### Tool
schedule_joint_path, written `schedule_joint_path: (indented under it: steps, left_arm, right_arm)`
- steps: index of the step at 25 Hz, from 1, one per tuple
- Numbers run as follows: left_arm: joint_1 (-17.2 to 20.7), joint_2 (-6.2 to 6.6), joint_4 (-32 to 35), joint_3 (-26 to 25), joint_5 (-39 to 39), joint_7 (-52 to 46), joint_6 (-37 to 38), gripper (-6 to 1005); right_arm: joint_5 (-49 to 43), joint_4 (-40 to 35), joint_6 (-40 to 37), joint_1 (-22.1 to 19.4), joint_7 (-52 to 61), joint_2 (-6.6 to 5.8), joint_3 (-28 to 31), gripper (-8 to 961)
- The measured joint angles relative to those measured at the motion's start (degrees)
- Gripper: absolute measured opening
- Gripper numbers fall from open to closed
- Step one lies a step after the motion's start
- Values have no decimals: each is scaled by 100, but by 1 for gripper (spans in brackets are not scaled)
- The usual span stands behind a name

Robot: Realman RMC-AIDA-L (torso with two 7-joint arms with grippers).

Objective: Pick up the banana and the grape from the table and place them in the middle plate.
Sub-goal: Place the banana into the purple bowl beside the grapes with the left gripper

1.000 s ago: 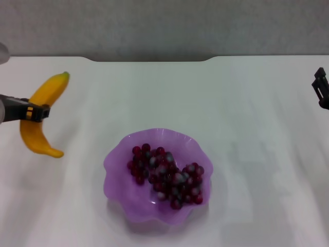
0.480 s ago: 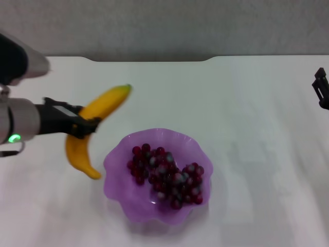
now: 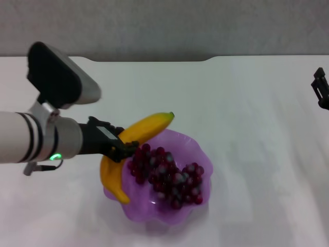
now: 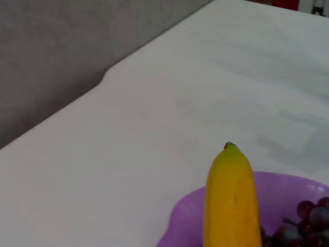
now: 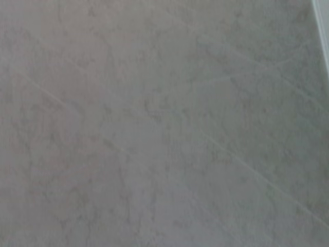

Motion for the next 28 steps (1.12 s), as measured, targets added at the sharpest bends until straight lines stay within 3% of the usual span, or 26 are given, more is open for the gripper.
schedule_joint_path:
  steps: [5,16,28]
  left_arm:
    - [-257,-3,-443,242,-8,9,267,462]
    - [-703,-10,-1368,283,-165,-11,866,461]
    - [-836,-13,-1671,288,-223,-102,917,461]
  right_arm:
    - [-1,-7,0,8,0,0,0,725]
    - [0,-1,5,32,0,0,0,725]
    - [0,-11,9,36,0,0,0,724]
